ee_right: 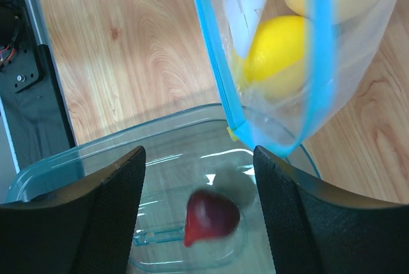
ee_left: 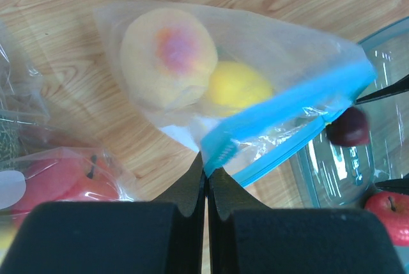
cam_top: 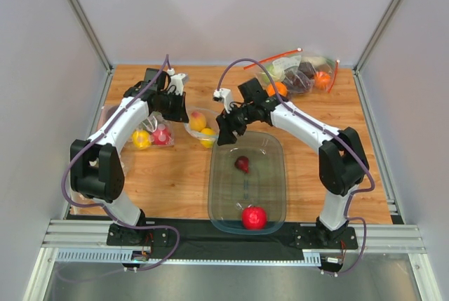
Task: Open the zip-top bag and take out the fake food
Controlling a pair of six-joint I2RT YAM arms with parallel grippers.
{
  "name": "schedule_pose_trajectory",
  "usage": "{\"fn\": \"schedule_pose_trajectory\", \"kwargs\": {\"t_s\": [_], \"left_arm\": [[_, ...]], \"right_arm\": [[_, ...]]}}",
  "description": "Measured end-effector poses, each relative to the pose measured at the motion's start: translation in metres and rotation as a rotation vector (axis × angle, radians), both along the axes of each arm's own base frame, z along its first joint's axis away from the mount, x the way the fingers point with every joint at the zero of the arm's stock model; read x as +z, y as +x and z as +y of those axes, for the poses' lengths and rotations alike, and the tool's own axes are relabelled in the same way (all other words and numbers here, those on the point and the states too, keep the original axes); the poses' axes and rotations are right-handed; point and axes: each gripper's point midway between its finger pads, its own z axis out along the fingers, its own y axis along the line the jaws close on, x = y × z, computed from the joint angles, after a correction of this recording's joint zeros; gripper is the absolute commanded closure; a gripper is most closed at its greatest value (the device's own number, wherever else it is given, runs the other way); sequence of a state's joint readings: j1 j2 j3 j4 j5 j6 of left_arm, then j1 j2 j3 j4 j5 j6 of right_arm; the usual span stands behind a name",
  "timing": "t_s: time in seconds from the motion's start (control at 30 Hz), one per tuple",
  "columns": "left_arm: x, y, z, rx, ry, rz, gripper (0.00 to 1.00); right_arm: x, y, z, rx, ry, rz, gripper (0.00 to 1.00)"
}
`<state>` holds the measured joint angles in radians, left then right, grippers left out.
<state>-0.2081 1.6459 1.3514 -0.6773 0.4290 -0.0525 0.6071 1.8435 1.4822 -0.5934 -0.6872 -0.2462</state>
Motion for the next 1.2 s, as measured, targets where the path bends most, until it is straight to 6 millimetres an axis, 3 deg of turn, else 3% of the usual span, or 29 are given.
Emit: {"fn": "schedule_pose_trajectory", "kwargs": {"t_s": [0.2, 0.47, 0.63, 0.8, 0.9, 1.0, 1.2], "left_arm": [[0.0, 0.0, 0.0, 0.0, 0.0, 0.0, 1.0], [0.0, 0.0, 0.0, -0.003, -0.002, 0.0, 1.0], [0.0, 0.0, -0.001, -0.006, -0.006, 0.0, 1.0], [0.001, -0.001, -0.002, -0.007, -0.008, 0.001, 1.0], [0.001, -0.001, -0.002, -0.009, -0.009, 0.001, 1.0], [0.001, -0.001, -0.002, -0.01, -0.012, 0.001, 1.0], [0.001, -0.002, -0.003, -0.013, -0.017, 0.003, 1.0]], "right_arm": [[0.01, 0.004, -0.006, -0.029, -0.017, -0.042, 0.3], [0.062, 0.0, -0.006, -0.053, 0.068, -0.103, 0.32], [0.098, 0.007, 0.009, -0.074, 0.171, -0.12, 0.35], [0.116, 0.021, 0.034, -0.078, 0.224, -0.128, 0.37], [0.107, 0.028, 0.055, -0.077, 0.227, -0.104, 0.39], [0.084, 0.035, 0.071, -0.093, 0.201, -0.051, 0.42], [0.035, 0.053, 0.077, -0.177, 0.1, 0.024, 0.46]]}}
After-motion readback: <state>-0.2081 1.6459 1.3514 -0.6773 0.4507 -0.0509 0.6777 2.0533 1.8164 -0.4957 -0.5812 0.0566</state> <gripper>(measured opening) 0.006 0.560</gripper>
